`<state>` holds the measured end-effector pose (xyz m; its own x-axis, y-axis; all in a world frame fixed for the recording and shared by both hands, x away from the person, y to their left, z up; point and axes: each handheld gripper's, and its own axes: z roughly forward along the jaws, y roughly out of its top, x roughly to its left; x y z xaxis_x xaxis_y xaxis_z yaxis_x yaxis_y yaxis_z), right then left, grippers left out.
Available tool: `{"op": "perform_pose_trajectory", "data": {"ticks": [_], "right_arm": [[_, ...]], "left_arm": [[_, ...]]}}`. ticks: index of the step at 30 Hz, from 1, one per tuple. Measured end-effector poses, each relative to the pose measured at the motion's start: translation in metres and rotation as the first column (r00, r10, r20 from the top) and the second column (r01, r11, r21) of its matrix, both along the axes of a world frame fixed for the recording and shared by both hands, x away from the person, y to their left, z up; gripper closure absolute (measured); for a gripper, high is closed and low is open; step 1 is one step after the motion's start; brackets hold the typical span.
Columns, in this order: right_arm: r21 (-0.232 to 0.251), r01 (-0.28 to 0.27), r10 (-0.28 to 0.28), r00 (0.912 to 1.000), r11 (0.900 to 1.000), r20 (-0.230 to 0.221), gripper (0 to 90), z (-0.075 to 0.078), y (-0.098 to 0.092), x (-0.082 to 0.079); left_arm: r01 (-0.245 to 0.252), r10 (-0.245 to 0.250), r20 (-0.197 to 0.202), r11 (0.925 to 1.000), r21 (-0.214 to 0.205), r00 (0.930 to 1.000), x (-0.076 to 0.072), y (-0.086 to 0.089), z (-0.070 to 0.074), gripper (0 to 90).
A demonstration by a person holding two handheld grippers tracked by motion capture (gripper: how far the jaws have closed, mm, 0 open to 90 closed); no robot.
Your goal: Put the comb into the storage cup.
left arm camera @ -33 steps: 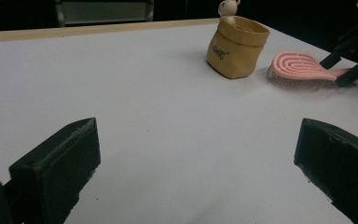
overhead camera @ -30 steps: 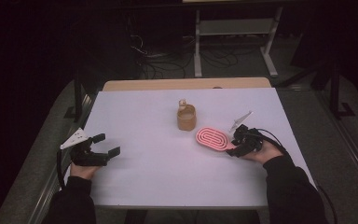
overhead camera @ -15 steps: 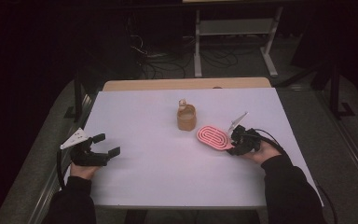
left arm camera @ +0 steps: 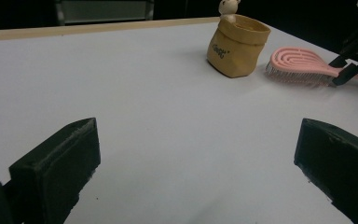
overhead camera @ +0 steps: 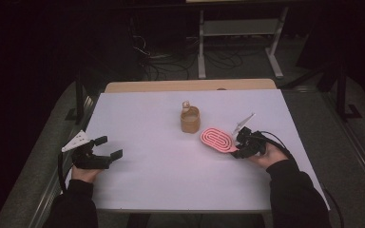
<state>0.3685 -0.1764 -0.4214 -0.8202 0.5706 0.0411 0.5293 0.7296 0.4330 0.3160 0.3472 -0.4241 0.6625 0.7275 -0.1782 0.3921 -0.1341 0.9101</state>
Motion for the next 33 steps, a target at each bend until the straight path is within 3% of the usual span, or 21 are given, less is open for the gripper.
{"op": "perform_pose_trajectory", "data": {"ticks": [17, 33], "right_arm": [[0.065, 0.013, -0.018, 0.9971, 0.9978, 0.073, 68.2, 0.03, -0.004, -0.007], [0.055, -0.019, 0.011, 0.9912, 0.9983, 0.132, 68.2, 0.063, 0.009, -0.002]], "left_arm": [[0.0, 0.0, -0.003, 1.0, 0.002, 1.0, 0.0, 0.0, 0.0, 0.0], [0.0, 0.0, -0.003, 1.0, 0.001, 1.0, 0.0, 0.0, 0.0, 0.0]]}}
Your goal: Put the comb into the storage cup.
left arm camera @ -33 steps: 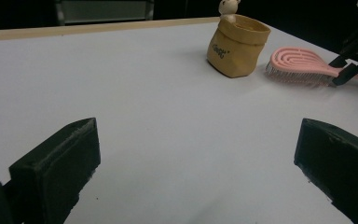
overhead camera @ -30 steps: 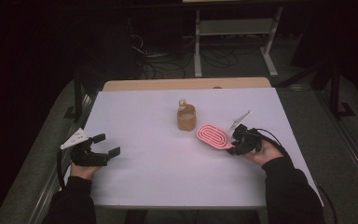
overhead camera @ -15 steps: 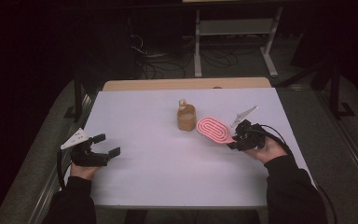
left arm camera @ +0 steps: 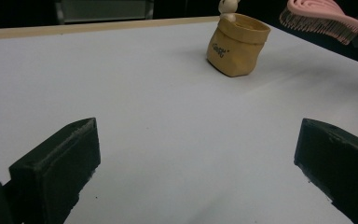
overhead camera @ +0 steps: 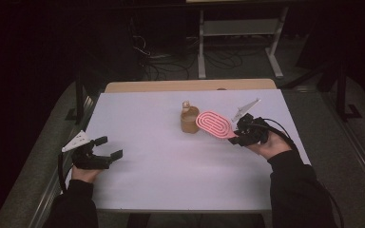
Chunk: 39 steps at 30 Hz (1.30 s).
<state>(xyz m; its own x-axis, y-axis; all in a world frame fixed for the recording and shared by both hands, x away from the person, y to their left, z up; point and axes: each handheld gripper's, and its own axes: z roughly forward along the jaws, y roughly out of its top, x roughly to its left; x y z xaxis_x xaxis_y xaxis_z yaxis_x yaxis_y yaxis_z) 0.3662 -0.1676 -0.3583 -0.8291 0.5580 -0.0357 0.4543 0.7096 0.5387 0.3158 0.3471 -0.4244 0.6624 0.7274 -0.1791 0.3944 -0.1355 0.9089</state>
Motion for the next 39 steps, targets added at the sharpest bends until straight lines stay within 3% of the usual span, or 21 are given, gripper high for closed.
{"op": "perform_pose_trajectory", "data": {"ticks": [21, 29, 39], "right_arm": [[0.012, -0.065, 0.064, 0.9946, 0.9978, 0.082, 68.2, 0.039, 0.029, 0.002], [0.016, -0.098, 0.096, 0.9906, 0.995, 0.097, 68.2, 0.046, 0.042, 0.003], [0.014, -0.124, 0.122, 0.9872, 0.9922, 0.103, 68.2, 0.051, 0.055, 0.005]], "left_arm": [[0.006, -0.006, 0.01, 0.9999, -0.011, 0.9999, -0.002, -0.001, 0.002, 0.0], [0.015, -0.014, 0.011, 0.9998, -0.014, 0.9998, -0.002, -0.002, 0.003, 0.0], [0.019, -0.018, 0.022, 0.9984, -0.054, 0.9996, -0.006, -0.007, 0.014, 0.0]]}}
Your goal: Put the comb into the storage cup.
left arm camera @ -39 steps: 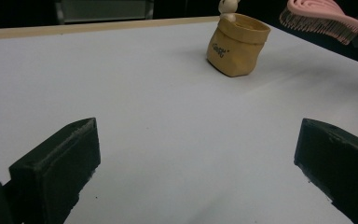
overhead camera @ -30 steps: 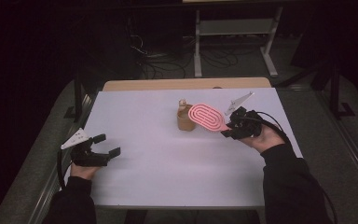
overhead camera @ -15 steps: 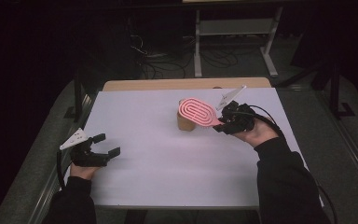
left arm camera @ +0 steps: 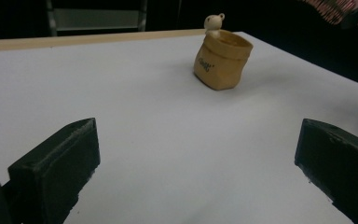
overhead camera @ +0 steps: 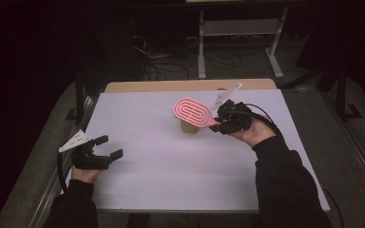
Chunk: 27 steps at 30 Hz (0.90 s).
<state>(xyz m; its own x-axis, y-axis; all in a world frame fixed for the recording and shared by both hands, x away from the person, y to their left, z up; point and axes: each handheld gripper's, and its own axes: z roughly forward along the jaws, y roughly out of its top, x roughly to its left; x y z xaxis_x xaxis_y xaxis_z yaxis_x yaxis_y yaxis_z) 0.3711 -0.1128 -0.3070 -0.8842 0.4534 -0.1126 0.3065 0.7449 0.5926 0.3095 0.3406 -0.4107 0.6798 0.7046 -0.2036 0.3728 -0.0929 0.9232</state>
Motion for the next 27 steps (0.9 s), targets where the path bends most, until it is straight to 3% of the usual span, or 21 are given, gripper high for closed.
{"op": "perform_pose_trajectory", "data": {"ticks": [3, 7, 12, 17, 23, 27], "right_arm": [[-0.009, -0.017, 0.017, 0.9998, 0.9998, 0.006, 68.2, 0.002, 0.005, 0.001], [-0.008, -0.033, 0.033, 0.9994, 0.9994, 0.011, 68.2, 0.004, 0.012, 0.003], [-0.015, -0.048, 0.048, 0.9988, 0.9987, 0.004, 68.2, 0.005, 0.023, 0.006], [-0.02, -0.074, 0.074, 0.9972, 0.9971, 0.013, 68.2, 0.009, 0.033, 0.009], [-0.02, -0.096, 0.097, 0.995, 0.9952, 0.025, 68.2, 0.014, 0.044, 0.007], [-0.015, -0.106, 0.106, 0.9938, 0.9943, 0.033, 68.2, 0.015, 0.048, 0.007]], "left_arm": [[0.007, -0.008, 0.015, 0.9997, 0.024, 0.9999, -0.001, -0.003, 0.006, 0.0], [0.001, -0.002, 0.04, 0.9999, 0.013, 0.9992, -0.003, -0.004, 0.015, 0.0], [0.005, -0.005, 0.034, 0.9999, 0.014, 0.9994, -0.002, -0.005, 0.02, 0.0], [-0.005, 0.005, 0.005, 0.9991, -0.041, 1.0, 0.0, -0.007, 0.025, 0.0], [0.023, -0.025, -0.024, 0.9964, -0.081, 0.9994, 0.005, -0.018, 0.032, 0.0], [0.039, -0.048, -0.062, 0.9887, -0.145, 0.9969, 0.012, -0.027, 0.032, 0.0]]}}
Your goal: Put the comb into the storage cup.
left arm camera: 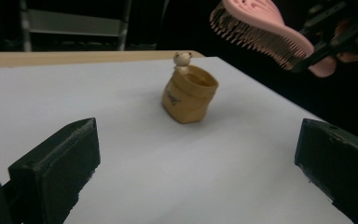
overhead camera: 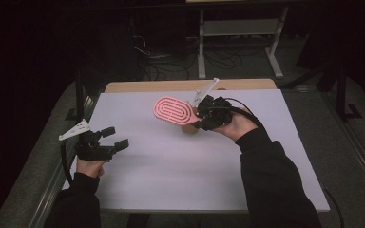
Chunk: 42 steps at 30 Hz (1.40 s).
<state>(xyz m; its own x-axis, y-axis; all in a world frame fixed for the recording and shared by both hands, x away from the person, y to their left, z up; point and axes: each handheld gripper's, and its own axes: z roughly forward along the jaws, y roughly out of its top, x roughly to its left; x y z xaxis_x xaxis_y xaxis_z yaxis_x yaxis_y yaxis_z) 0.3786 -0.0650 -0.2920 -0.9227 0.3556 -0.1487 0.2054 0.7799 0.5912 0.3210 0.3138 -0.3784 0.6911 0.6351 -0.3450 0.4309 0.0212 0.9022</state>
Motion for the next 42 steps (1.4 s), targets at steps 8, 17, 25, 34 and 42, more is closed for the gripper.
{"op": "perform_pose_trajectory", "data": {"ticks": [8, 17, 25, 34, 42], "right_arm": [[0.014, -0.01, 0.01, 1.0, 0.9999, 0.002, 68.3, 0.001, 0.007, 0.002], [0.031, -0.032, 0.032, 0.9995, 0.999, 0.007, 68.2, 0.0, 0.02, 0.002], [0.046, -0.054, 0.054, 0.9984, 0.9975, 0.014, 68.2, 0.0, 0.033, 0.002], [0.037, -0.089, 0.088, 0.9961, 0.9954, 0.009, 68.2, -0.008, 0.046, -0.001], [0.045, -0.096, 0.097, 0.9953, 0.9943, 0.001, 68.2, -0.01, 0.05, 0.0]], "left_arm": [[0.048, -0.047, -0.015, 0.9984, 0.032, 0.9988, 0.01, -0.025, 0.002, 0.1], [0.101, -0.1, -0.039, 0.9941, 0.039, 0.9943, 0.021, -0.048, 0.01, 0.0], [0.144, -0.145, -0.065, 0.9893, -0.025, 0.9872, 0.03, -0.063, 0.02, 0.2], [0.17, -0.181, -0.103, 0.9796, -0.107, 0.9781, 0.038, -0.069, 0.022, 0.3], [0.165, -0.175, -0.092, 0.9804, -0.108, 0.9803, 0.038, -0.068, 0.023, 0.4]]}}
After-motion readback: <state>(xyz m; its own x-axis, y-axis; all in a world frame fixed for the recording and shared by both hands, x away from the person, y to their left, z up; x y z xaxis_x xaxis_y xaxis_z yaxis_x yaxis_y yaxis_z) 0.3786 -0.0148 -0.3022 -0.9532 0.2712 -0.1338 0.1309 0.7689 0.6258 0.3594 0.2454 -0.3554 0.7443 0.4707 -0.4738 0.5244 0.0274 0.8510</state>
